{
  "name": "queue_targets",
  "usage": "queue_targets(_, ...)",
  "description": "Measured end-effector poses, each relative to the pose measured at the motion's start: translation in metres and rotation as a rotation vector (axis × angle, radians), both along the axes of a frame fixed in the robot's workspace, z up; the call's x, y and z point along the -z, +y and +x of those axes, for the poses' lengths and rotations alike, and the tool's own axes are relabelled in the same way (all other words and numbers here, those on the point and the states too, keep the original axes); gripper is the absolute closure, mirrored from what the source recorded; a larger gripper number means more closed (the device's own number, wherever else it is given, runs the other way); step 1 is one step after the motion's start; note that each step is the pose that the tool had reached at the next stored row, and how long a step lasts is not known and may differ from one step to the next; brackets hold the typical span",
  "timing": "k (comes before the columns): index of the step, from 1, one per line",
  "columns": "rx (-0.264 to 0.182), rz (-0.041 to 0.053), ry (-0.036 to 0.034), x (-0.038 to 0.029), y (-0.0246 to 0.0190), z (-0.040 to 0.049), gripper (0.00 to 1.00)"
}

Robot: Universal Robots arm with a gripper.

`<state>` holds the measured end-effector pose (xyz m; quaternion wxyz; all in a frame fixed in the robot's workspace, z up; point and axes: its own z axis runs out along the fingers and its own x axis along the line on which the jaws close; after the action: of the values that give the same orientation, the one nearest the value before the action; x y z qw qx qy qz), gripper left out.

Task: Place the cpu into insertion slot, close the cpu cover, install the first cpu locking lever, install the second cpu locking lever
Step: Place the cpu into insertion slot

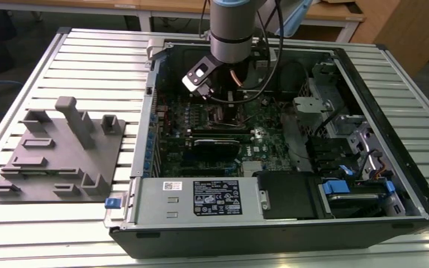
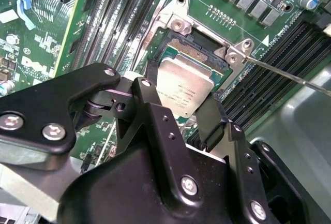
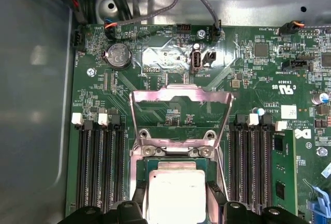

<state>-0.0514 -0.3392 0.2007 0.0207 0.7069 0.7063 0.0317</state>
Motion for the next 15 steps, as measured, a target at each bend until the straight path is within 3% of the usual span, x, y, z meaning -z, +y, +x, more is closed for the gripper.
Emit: queue_targets(15, 0.012, -0.0001, -0.0002, 0.0047, 0.0, -0.0048, 0.46)
